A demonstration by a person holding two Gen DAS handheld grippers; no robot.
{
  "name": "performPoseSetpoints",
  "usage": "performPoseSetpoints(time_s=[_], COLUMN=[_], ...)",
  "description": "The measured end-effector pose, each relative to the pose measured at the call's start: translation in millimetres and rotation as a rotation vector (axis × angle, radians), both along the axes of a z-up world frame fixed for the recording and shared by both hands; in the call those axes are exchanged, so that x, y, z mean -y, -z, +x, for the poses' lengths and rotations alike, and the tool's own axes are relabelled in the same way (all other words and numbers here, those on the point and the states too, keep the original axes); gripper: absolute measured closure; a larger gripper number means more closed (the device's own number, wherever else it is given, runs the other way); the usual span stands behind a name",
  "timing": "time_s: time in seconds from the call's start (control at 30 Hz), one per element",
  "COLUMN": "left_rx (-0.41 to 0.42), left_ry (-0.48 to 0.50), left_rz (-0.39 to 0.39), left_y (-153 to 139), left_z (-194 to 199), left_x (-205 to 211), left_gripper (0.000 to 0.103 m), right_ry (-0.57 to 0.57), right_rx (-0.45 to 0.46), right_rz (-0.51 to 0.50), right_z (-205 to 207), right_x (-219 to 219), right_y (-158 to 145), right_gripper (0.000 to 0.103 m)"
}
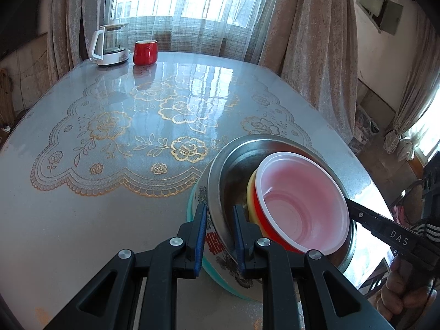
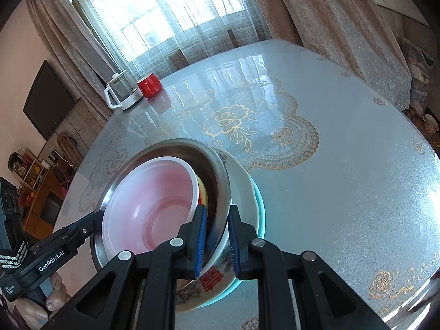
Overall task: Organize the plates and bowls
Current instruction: 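Open both grippers and withdraw from the steel bowl rim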
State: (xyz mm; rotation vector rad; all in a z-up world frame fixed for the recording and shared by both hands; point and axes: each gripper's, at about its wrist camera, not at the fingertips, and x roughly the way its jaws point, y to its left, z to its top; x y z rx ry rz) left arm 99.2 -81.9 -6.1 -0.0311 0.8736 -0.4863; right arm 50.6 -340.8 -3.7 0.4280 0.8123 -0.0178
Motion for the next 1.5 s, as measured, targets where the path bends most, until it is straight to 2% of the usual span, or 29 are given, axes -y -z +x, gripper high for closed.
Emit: performPoseSetpoints(time_s=[0.53,0.83,1.1,1.37,1.5], left_rx=[0.083,0.131,0.205,0.265,0.277], left_ry=[-0.079,-0.120,-0.149,-0.163,-0.153], left_rz=[0.023,0.046,0.077,0.091,0.086], left_y=[-11.4,-12.7,-16.4,-19.6,-21.6], left_z=[-19.2,-33.5,-54.3,-73.6,-79.5], left_x=[-13.8,-19.8,-19.9,-14.8,-11.4], left_gripper=[0.082,0.077,0.073,0.059,0.053], right_ry=[0.008,0.033,0.088,0.143,0.169], right_rx=[0.005,0.025,0.094,0.199,0.205], right_rz=[-0.130,-0.187,-0.268,-0.379,-0.368], right_z=[-5.3,-15.1,-31.0,-47.7,-50.5], right_x=[-13.2,-18.6,-27.6,-55.1,-63.3], right_y=[-3.9,-7.9,-22.8,-36.3,-32.4], right_gripper=[0.085,0.078,0.067,0.064,0.064])
